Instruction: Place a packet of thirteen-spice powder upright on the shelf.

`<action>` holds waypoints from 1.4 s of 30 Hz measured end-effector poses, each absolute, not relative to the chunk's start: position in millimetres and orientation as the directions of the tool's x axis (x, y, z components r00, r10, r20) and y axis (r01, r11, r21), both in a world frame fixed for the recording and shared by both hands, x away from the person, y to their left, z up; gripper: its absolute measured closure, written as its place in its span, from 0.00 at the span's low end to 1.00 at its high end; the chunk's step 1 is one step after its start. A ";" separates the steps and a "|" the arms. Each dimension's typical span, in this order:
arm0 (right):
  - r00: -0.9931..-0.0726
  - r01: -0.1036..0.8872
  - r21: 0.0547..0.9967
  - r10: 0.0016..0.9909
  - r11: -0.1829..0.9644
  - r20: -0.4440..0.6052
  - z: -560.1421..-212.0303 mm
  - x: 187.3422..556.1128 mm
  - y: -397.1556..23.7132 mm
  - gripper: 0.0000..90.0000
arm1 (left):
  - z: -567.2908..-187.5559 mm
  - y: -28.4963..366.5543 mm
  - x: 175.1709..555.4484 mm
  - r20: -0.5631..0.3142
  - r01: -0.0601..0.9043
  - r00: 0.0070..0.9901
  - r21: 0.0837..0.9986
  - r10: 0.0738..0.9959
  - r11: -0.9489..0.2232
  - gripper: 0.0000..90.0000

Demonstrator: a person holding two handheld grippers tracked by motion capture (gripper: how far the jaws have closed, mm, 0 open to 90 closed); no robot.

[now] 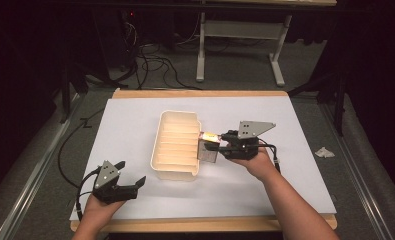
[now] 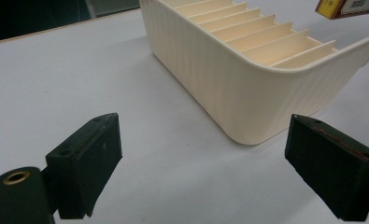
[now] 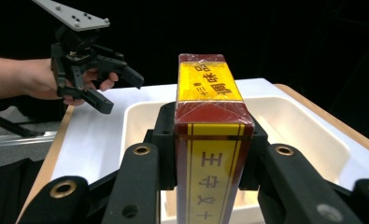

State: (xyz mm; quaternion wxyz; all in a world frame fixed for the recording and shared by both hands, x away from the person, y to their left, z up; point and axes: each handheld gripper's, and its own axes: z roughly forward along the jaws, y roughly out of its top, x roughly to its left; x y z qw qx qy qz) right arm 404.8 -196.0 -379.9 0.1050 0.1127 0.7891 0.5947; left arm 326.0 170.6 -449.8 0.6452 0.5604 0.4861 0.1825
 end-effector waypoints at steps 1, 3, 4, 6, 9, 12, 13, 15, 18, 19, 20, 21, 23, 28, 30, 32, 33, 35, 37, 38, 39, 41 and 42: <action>-0.955 0.049 0.962 0.295 0.268 -0.033 -379.8 405.0 -193.4 0.76 | -449.7 170.5 325.9 -0.424 0.310 0.461 0.900 0.780 0.306 0.13; -0.958 0.047 0.963 0.285 0.267 -0.032 -380.5 405.8 -188.6 0.76 | -449.7 170.5 325.8 -0.424 0.311 0.461 0.900 0.779 0.306 0.13; -0.960 0.049 0.961 0.280 0.273 -0.031 -380.9 406.6 -186.1 0.76 | -449.6 170.5 325.8 -0.424 0.310 0.461 0.900 0.780 0.305 0.13; -0.963 0.046 0.961 0.268 0.274 -0.031 -382.5 407.9 -181.0 0.76 | -449.5 170.8 325.7 -0.423 0.309 0.461 0.901 0.780 0.306 0.13; -0.967 0.045 0.959 0.254 0.280 -0.028 -384.1 409.9 -174.6 0.76 | -449.3 171.3 325.6 -0.423 0.306 0.461 0.901 0.780 0.308 0.13; -0.970 0.042 0.959 0.241 0.282 -0.029 -384.4 411.0 -169.8 0.76 | -448.8 171.9 325.2 -0.424 0.306 0.461 0.900 0.779 0.309 0.13; -0.970 0.041 0.958 0.241 0.283 -0.030 -384.5 411.4 -168.6 0.76 | -448.8 172.1 325.1 -0.422 0.305 0.461 0.901 0.781 0.307 0.13; -0.972 0.038 0.959 0.232 0.282 -0.030 -384.7 412.6 -166.3 0.76 | -448.7 172.3 324.9 -0.422 0.305 0.460 0.901 0.781 0.307 0.13; -0.975 0.038 0.957 0.220 0.286 -0.027 -386.0 414.3 -162.6 0.76 | -448.4 172.7 324.7 -0.423 0.306 0.459 0.901 0.781 0.309 0.13; -0.976 0.039 0.956 0.218 0.291 -0.027 -386.5 414.6 -161.2 0.76 | -448.3 172.8 324.7 -0.424 0.306 0.458 0.900 0.781 0.310 0.13; -0.977 0.034 0.955 0.211 0.295 -0.030 -386.9 415.2 -159.9 0.76 | -448.4 172.8 324.8 -0.423 0.304 0.457 0.901 0.782 0.310 0.13; -0.977 0.037 0.955 0.210 0.294 -0.026 -387.5 415.2 -158.3 0.76 | -448.4 172.8 324.7 -0.424 0.304 0.457 0.901 0.782 0.310 0.13; -0.978 0.030 0.954 0.206 0.298 -0.034 -388.5 416.0 -156.2 0.76 | -448.4 172.9 324.7 -0.423 0.305 0.458 0.901 0.782 0.309 0.13; -0.978 0.042 0.951 0.206 0.305 -0.023 -392.7 421.0 -152.7 0.76 | -448.3 173.1 324.8 -0.425 0.304 0.457 0.900 0.781 0.312 0.13; -0.980 0.042 0.952 0.199 0.302 -0.020 -395.1 423.0 -150.7 0.76 | -448.2 173.3 324.9 -0.426 0.303 0.458 0.900 0.780 0.313 0.13; -0.981 0.046 0.950 0.192 0.307 -0.015 -396.6 424.7 -149.2 0.76 | -448.2 173.4 325.0 -0.427 0.303 0.457 0.899 0.780 0.315 0.13; -0.982 0.043 0.951 0.190 0.305 -0.017 -397.3 425.5 -148.4 0.76 | -448.1 173.5 325.1 -0.427 0.303 0.457 0.899 0.780 0.315 0.13; -0.983 0.043 0.953 0.181 0.301 -0.013 -398.8 427.1 -145.7 0.76 | -448.1 173.6 325.1 -0.427 0.303 0.457 0.899 0.780 0.314 0.13; -0.984 0.040 0.952 0.177 0.302 -0.015 -399.6 428.9 -143.1 0.76 | -448.1 173.5 325.0 -0.427 0.304 0.458 0.899 0.780 0.315 0.13; -0.985 0.042 0.953 0.174 0.302 -0.011 -399.9 429.5 -142.0 0.76 | -448.1 173.5 325.0 -0.428 0.303 0.458 0.899 0.779 0.316 0.13; -0.985 0.043 0.953 0.172 0.300 -0.010 -400.2 430.3 -140.5 0.76 | -448.0 173.6 324.9 -0.428 0.304 0.458 0.899 0.779 0.316 0.13; -0.986 0.049 0.952 0.169 0.301 -0.003 -400.9 431.7 -136.7 0.76 | -447.8 173.7 324.8 -0.431 0.305 0.458 0.898 0.778 0.317 0.13; -0.986 0.046 0.953 0.166 0.299 -0.004 -401.4 432.4 -134.8 0.76 | -447.8 173.9 324.9 -0.431 0.305 0.458 0.898 0.778 0.318 0.13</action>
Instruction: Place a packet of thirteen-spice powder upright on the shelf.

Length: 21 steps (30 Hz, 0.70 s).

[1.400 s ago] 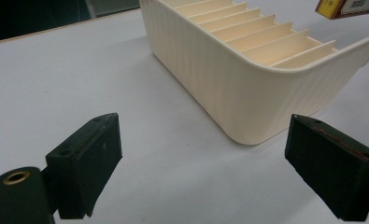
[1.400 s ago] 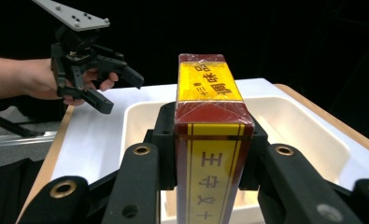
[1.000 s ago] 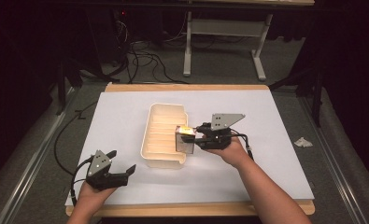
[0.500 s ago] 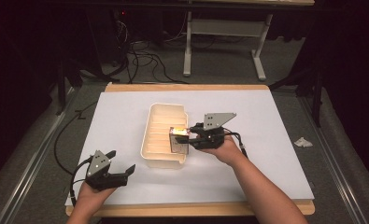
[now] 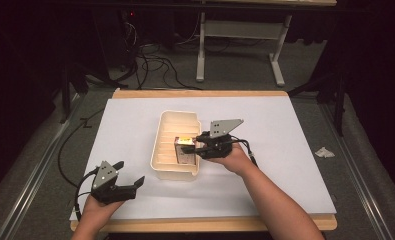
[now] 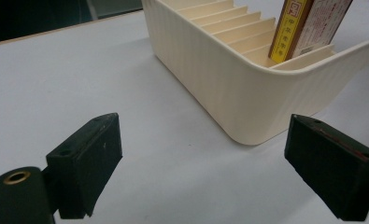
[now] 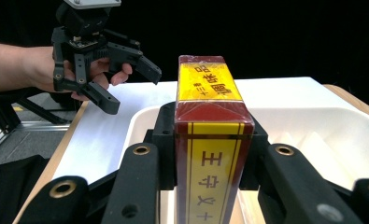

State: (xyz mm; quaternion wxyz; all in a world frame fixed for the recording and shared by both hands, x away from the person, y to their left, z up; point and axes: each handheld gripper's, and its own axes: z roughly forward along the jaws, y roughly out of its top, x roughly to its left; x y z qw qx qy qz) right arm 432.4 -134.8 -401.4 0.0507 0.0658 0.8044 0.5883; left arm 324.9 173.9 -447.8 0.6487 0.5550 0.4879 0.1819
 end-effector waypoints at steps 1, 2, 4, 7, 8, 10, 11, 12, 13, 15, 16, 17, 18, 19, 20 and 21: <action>-0.986 0.046 0.952 0.166 0.301 -0.004 -401.6 432.6 -133.1 0.76 | -447.8 174.0 324.9 -0.431 0.306 0.458 0.897 0.777 0.318 0.13; -0.987 0.048 0.951 0.163 0.307 -0.003 -401.6 432.8 -131.8 0.76 | -447.8 174.1 324.9 -0.432 0.306 0.457 0.897 0.777 0.319 0.13; -0.987 0.041 0.951 0.162 0.307 -0.010 -401.8 433.4 -129.1 0.76 | -447.6 174.4 324.9 -0.434 0.306 0.457 0.896 0.776 0.321 0.13; -0.987 0.041 0.953 0.160 0.300 -0.008 -402.5 434.3 -125.1 0.76 | -447.6 174.7 324.9 -0.432 0.305 0.458 0.897 0.777 0.319 0.13; -0.987 0.040 0.952 0.160 0.304 -0.010 -402.5 434.6 -124.4 0.76 | -447.6 174.5 324.9 -0.434 0.307 0.458 0.896 0.776 0.321 0.13; -0.988 0.041 0.950 0.156 0.311 -0.009 -402.7 434.8 -123.3 0.76 | -447.6 174.5 324.8 -0.434 0.307 0.459 0.896 0.775 0.320 0.13; -0.988 0.037 0.951 0.157 0.306 -0.012 -403.1 435.1 -122.1 0.76 | -447.7 174.5 324.9 -0.432 0.307 0.459 0.897 0.776 0.318 0.13; -0.987 0.038 0.953 0.158 0.300 -0.010 -403.5 435.0 -121.1 0.76 | -447.7 174.5 324.9 -0.432 0.307 0.459 0.897 0.776 0.318 0.13; -0.988 0.041 0.953 0.155 0.301 -0.006 -403.6 434.9 -120.6 0.76 | -447.8 174.5 325.0 -0.433 0.308 0.458 0.897 0.776 0.319 0.13; -0.988 0.038 0.951 0.153 0.306 -0.010 -403.5 435.2 -119.6 0.76 | -447.8 174.5 325.0 -0.433 0.308 0.459 0.897 0.776 0.318 0.13; -0.988 0.035 0.952 0.154 0.304 -0.013 -403.9 435.4 -119.0 0.76 | -447.8 174.5 325.0 -0.432 0.309 0.460 0.897 0.776 0.317 0.13; -0.988 0.037 0.953 0.153 0.300 -0.010 -404.6 435.5 -118.3 0.76 | -447.9 174.4 325.0 -0.433 0.309 0.459 0.897 0.776 0.317 0.13; -0.988 0.044 0.952 0.155 0.304 -0.004 -405.2 435.2 -118.1 0.76 | -447.9 174.3 325.0 -0.433 0.309 0.459 0.897 0.776 0.317 0.13; -0.988 0.041 0.950 0.154 0.308 -0.007 -406.0 435.6 -117.4 0.76 | -448.0 174.2 325.0 -0.432 0.309 0.460 0.897 0.776 0.316 0.13; -0.988 0.045 0.949 0.156 0.311 -0.004 -407.6 435.5 -116.6 0.76 | -448.0 174.2 325.0 -0.433 0.310 0.460 0.896 0.776 0.317 0.13; -0.988 0.045 0.948 0.154 0.314 -0.005 -408.9 435.8 -115.7 0.76 | -448.0 174.2 325.0 -0.433 0.310 0.460 0.896 0.775 0.317 0.13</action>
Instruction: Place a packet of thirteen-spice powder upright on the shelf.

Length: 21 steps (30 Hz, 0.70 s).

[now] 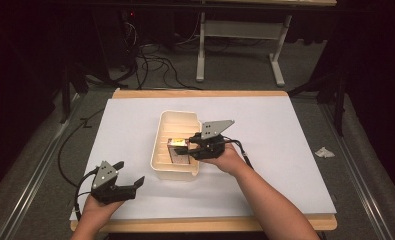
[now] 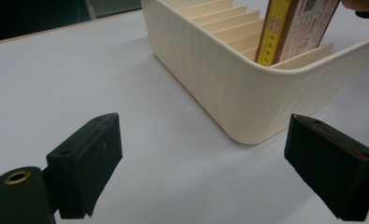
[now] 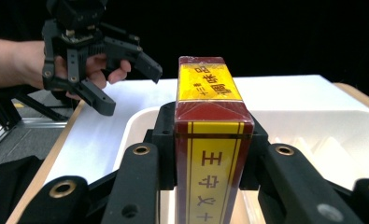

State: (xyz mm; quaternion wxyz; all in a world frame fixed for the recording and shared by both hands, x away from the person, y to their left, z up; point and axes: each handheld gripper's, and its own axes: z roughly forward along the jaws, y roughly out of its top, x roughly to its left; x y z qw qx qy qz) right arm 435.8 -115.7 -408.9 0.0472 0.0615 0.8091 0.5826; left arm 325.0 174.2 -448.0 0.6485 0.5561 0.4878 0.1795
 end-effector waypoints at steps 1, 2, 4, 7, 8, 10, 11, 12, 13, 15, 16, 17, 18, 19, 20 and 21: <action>-0.988 0.051 0.946 0.155 0.321 0.001 -410.2 435.3 -115.0 0.76 | -448.0 174.2 324.9 -0.433 0.310 0.460 0.897 0.775 0.316 0.13; -0.988 0.047 0.945 0.154 0.324 -0.003 -411.1 435.5 -114.2 0.76 | -448.0 174.3 324.9 -0.433 0.310 0.460 0.897 0.775 0.316 0.13; -0.988 0.049 0.939 0.154 0.339 -0.004 -413.1 435.1 -113.3 0.76 | -448.1 174.4 325.0 -0.432 0.311 0.460 0.897 0.776 0.315 0.13; -0.987 0.052 0.942 0.161 0.333 -0.002 -416.5 435.3 -112.5 0.76 | -448.1 174.5 325.1 -0.433 0.311 0.460 0.896 0.775 0.316 0.13; -0.986 0.062 0.939 0.166 0.339 0.005 -417.1 434.9 -113.3 0.76 | -448.1 174.4 325.1 -0.433 0.311 0.460 0.897 0.775 0.316 0.13; -0.985 0.065 0.943 0.169 0.327 0.009 -419.1 435.3 -113.5 0.76 | -448.1 174.3 325.0 -0.431 0.310 0.461 0.897 0.776 0.314 0.13; -0.985 0.067 0.943 0.170 0.325 0.012 -419.9 435.3 -113.7 0.76 | -448.1 174.1 325.0 -0.433 0.310 0.459 0.896 0.775 0.317 0.13; -0.985 0.064 0.943 0.171 0.328 0.007 -420.5 435.5 -114.0 0.76 | -448.1 174.1 324.9 -0.433 0.311 0.460 0.896 0.775 0.316 0.13; -0.984 0.073 0.944 0.176 0.322 0.016 -421.5 434.9 -114.0 0.76 | -448.2 174.0 324.9 -0.432 0.310 0.460 0.897 0.776 0.315 0.13; -0.984 0.073 0.943 0.176 0.326 0.015 -423.0 434.9 -114.6 0.76 | -448.2 173.9 324.9 -0.431 0.310 0.460 0.897 0.776 0.315 0.13; -0.983 0.074 0.945 0.180 0.318 0.016 -424.3 434.5 -114.3 0.76 | -448.3 173.9 324.9 -0.431 0.310 0.460 0.897 0.776 0.314 0.13; -0.984 0.075 0.944 0.179 0.320 0.017 -424.9 434.5 -114.5 0.76 | -448.4 174.0 324.9 -0.429 0.310 0.461 0.898 0.777 0.312 0.13; -0.983 0.081 0.945 0.181 0.318 0.024 -426.1 434.1 -114.4 0.76 | -448.4 174.0 324.9 -0.429 0.311 0.461 0.898 0.777 0.311 0.13; -0.984 0.079 0.942 0.178 0.325 0.021 -426.2 434.5 -114.9 0.76 | -448.4 173.8 324.8 -0.430 0.312 0.461 0.898 0.776 0.312 0.13; -0.983 0.081 0.942 0.180 0.326 0.022 -426.7 434.5 -115.0 0.75 | -448.5 173.7 324.8 -0.430 0.312 0.462 0.897 0.776 0.312 0.13; -0.983 0.084 0.945 0.181 0.317 0.027 -427.7 434.5 -114.8 0.75 | -448.4 173.6 324.8 -0.431 0.313 0.462 0.897 0.775 0.312 0.13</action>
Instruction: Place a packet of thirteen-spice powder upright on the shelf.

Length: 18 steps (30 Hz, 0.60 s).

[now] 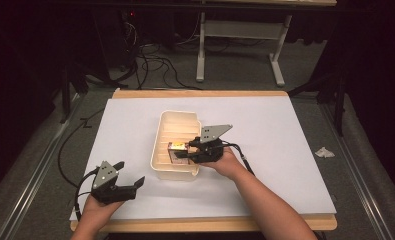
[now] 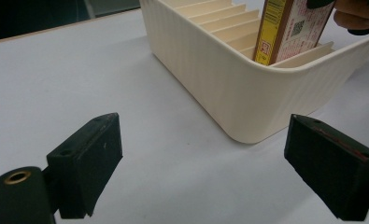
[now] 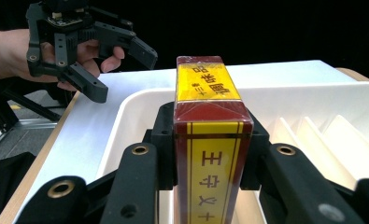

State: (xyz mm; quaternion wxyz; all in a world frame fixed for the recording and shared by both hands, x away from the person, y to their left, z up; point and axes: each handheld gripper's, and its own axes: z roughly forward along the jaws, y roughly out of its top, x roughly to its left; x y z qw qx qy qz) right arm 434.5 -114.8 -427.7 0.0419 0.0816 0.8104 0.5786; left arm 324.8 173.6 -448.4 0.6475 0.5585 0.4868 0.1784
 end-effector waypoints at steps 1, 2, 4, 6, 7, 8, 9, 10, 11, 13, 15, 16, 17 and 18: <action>-0.983 0.087 0.943 0.182 0.321 0.029 -428.2 434.4 -115.0 0.75 | -448.5 173.5 324.7 -0.431 0.313 0.462 0.897 0.775 0.312 0.13; -0.983 0.086 0.942 0.183 0.325 0.026 -428.6 434.6 -115.1 0.75 | -448.5 173.5 324.7 -0.430 0.313 0.463 0.897 0.775 0.311 0.13; -0.983 0.086 0.941 0.179 0.329 0.027 -430.2 434.4 -115.0 0.75 | -448.5 173.5 324.7 -0.431 0.313 0.463 0.897 0.775 0.312 0.13; -0.983 0.088 0.940 0.183 0.328 0.028 -432.1 434.0 -114.9 0.75 | -448.5 173.6 324.7 -0.430 0.313 0.463 0.897 0.775 0.311 0.13; -0.982 0.097 0.939 0.185 0.331 0.036 -432.7 433.4 -115.2 0.75 | -448.5 173.5 324.7 -0.430 0.314 0.462 0.897 0.775 0.311 0.13; -0.982 0.095 0.936 0.185 0.338 0.032 -432.9 433.4 -115.7 0.75 | -448.7 173.6 324.7 -0.428 0.314 0.463 0.898 0.776 0.308 0.13; -0.982 0.095 0.938 0.186 0.332 0.034 -433.7 433.4 -115.7 0.75 | -448.7 173.6 324.7 -0.427 0.315 0.464 0.899 0.776 0.306 0.13; -0.982 0.095 0.940 0.186 0.328 0.034 -434.3 433.4 -115.6 0.74 | -448.7 173.4 324.6 -0.428 0.316 0.464 0.898 0.775 0.307 0.13; -0.982 0.093 0.938 0.185 0.334 0.032 -434.6 433.7 -116.1 0.74 | -448.7 173.3 324.6 -0.429 0.316 0.464 0.898 0.775 0.308 0.13; -0.981 0.098 0.935 0.189 0.340 0.034 -435.4 433.4 -116.7 0.74 | -448.7 173.4 324.6 -0.429 0.316 0.464 0.897 0.775 0.308 0.13; -0.981 0.101 0.933 0.190 0.344 0.037 -435.8 433.2 -116.9 0.74 | -448.7 173.3 324.6 -0.429 0.316 0.464 0.897 0.775 0.308 0.13; -0.981 0.105 0.932 0.191 0.347 0.040 -435.9 432.8 -117.0 0.74 | -448.8 173.2 324.6 -0.429 0.316 0.464 0.898 0.775 0.307 0.13; -0.981 0.105 0.931 0.191 0.349 0.039 -435.8 432.4 -117.0 0.73 | -449.0 173.2 324.7 -0.427 0.315 0.464 0.899 0.776 0.305 0.13; -0.980 0.107 0.932 0.192 0.346 0.041 -436.0 432.1 -116.8 0.73 | -448.9 173.0 324.7 -0.428 0.316 0.465 0.898 0.775 0.306 0.13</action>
